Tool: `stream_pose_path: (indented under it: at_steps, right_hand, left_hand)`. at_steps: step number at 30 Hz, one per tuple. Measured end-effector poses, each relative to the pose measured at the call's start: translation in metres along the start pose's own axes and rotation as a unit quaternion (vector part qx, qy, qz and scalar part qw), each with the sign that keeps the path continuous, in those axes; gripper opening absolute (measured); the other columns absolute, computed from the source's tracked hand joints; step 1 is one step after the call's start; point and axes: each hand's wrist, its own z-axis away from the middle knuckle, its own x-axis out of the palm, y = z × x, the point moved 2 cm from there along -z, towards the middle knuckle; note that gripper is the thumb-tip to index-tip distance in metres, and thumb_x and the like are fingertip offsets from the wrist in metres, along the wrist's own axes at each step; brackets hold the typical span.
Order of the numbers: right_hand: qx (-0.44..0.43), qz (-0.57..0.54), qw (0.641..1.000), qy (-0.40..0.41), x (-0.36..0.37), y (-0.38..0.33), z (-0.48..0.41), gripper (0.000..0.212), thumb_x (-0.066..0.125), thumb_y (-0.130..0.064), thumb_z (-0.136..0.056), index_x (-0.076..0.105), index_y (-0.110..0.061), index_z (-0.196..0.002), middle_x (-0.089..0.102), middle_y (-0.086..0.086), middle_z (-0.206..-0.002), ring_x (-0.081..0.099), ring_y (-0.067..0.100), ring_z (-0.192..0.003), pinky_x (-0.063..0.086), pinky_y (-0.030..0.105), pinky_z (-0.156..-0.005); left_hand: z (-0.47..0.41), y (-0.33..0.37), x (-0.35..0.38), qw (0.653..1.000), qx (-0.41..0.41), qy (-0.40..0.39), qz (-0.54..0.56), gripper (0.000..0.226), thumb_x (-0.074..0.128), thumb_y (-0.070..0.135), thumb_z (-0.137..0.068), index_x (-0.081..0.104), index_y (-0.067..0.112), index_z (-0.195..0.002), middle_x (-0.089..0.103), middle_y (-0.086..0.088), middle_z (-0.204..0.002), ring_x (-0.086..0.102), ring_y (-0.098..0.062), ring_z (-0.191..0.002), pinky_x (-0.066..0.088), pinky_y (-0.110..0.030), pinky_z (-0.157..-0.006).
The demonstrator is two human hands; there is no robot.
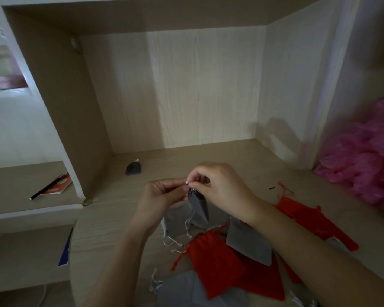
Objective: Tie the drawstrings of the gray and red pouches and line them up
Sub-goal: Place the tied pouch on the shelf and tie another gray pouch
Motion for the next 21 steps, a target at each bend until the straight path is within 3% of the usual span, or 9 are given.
stream_pose_path:
  at_steps: [5,7,12,16,21]
  right_hand:
    - [-0.071,0.077,0.994,0.008,0.004,-0.008,0.001,0.007,0.06,-0.007,-0.085,0.059,-0.014,-0.087,0.058,-0.003,-0.085,0.051,0.01,-0.08,0.04,0.022,-0.07]
    - [-0.078,0.096,0.992,0.002,0.003,-0.01,0.001,0.009,0.059,-0.008,-0.086,0.056,-0.015,-0.091,0.054,-0.006,-0.084,0.05,0.012,-0.079,0.041,0.026,-0.07]
    - [-0.072,0.098,0.993,-0.001,-0.003,-0.011,0.0,0.012,0.059,-0.009,-0.084,0.055,-0.016,-0.093,0.041,-0.014,-0.076,0.046,0.008,-0.07,0.04,0.024,-0.062]
    - [-0.024,0.037,0.998,0.034,0.002,-0.008,0.0,0.01,0.061,-0.011,-0.085,0.057,-0.016,-0.093,0.052,-0.009,-0.078,0.051,0.005,-0.072,0.044,0.018,-0.063]
    - [0.048,-0.089,0.993,0.061,0.003,-0.001,-0.003,0.012,0.07,-0.015,-0.081,0.066,-0.015,-0.093,0.064,-0.007,-0.079,0.059,0.004,-0.072,0.049,0.016,-0.067]
  left_hand:
    - [0.002,0.005,0.006,0.999,0.04,0.016,0.029,0.022,0.067,0.012,-0.072,0.073,0.002,-0.091,0.074,-0.009,-0.083,0.068,-0.013,-0.073,0.052,-0.019,-0.066]
    - [0.003,0.004,0.007,0.998,0.049,0.029,0.033,0.018,0.067,0.014,-0.071,0.073,0.003,-0.084,0.073,-0.009,-0.077,0.066,-0.013,-0.069,0.053,-0.019,-0.065]
    - [0.001,0.001,0.014,0.996,0.056,0.052,0.033,0.019,0.065,0.014,-0.076,0.072,-0.001,-0.085,0.072,-0.014,-0.076,0.064,-0.017,-0.067,0.055,-0.022,-0.066]
    - [-0.001,0.0,0.017,0.993,0.071,0.085,0.027,0.011,0.061,0.01,-0.083,0.072,0.005,-0.083,0.07,-0.007,-0.071,0.064,-0.014,-0.065,0.053,-0.02,-0.063]
    - [0.001,0.003,0.015,0.993,0.082,0.083,0.025,0.017,0.06,0.022,-0.079,0.068,0.006,-0.081,0.066,-0.008,-0.07,0.061,-0.016,-0.068,0.053,-0.02,-0.066]
